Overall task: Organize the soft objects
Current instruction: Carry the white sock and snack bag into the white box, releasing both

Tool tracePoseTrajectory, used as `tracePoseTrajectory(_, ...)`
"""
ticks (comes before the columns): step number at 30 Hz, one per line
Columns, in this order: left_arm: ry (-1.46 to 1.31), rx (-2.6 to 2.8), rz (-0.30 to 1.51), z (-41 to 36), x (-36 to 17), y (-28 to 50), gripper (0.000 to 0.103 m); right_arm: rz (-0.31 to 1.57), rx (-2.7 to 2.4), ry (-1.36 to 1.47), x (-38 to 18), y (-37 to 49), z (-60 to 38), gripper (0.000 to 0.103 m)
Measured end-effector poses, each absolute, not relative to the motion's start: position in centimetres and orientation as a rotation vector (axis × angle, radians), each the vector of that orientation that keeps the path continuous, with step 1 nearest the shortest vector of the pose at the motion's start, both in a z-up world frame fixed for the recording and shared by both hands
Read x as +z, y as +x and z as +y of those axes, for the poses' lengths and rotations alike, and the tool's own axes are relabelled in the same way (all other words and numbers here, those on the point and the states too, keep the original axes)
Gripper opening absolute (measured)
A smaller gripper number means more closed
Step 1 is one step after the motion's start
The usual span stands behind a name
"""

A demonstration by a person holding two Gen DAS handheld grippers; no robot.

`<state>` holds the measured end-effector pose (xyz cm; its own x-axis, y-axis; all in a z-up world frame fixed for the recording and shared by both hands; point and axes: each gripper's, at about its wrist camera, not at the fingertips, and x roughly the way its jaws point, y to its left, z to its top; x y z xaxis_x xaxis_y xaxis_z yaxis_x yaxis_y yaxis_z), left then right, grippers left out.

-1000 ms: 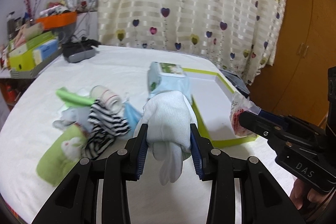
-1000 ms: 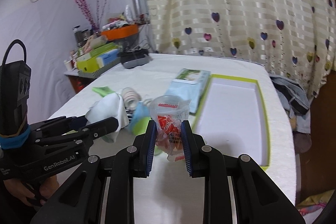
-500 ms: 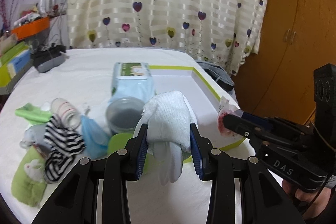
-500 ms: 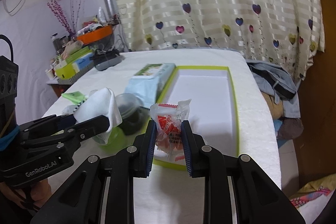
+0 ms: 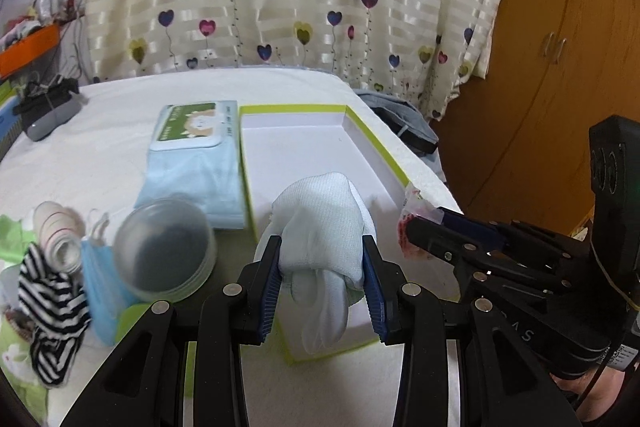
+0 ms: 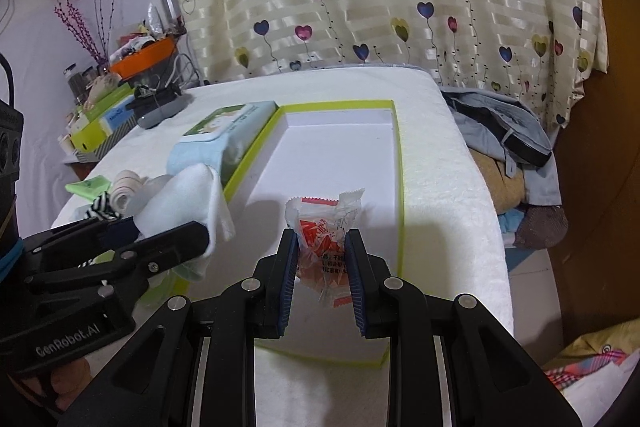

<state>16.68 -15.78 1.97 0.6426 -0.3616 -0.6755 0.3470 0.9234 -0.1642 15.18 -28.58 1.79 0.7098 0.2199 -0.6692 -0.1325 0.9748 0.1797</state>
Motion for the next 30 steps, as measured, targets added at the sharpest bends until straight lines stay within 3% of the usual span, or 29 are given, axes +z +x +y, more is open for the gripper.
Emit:
tracePoseTrajectory(7, -0.015, -0.393, 0.802, -16.4, 1.0, 18.0, 0.038, 0.776, 0.201, 0.116, 1.0, 16.5, -28.7, 0.026)
tracePoseTrajectory(15, -0.019, -0.398, 0.796, -16.7, 1.1, 18.4, 0.044, 0.760, 0.161, 0.100, 1.1, 16.4, -29.0, 0.041)
tracePoseTrajectory(30, -0.028, -0.403, 0.736, -16.3, 3.2, 16.5, 0.045, 0.697, 0.123, 0.121, 3.3, 13.6, -30.0, 0.042)
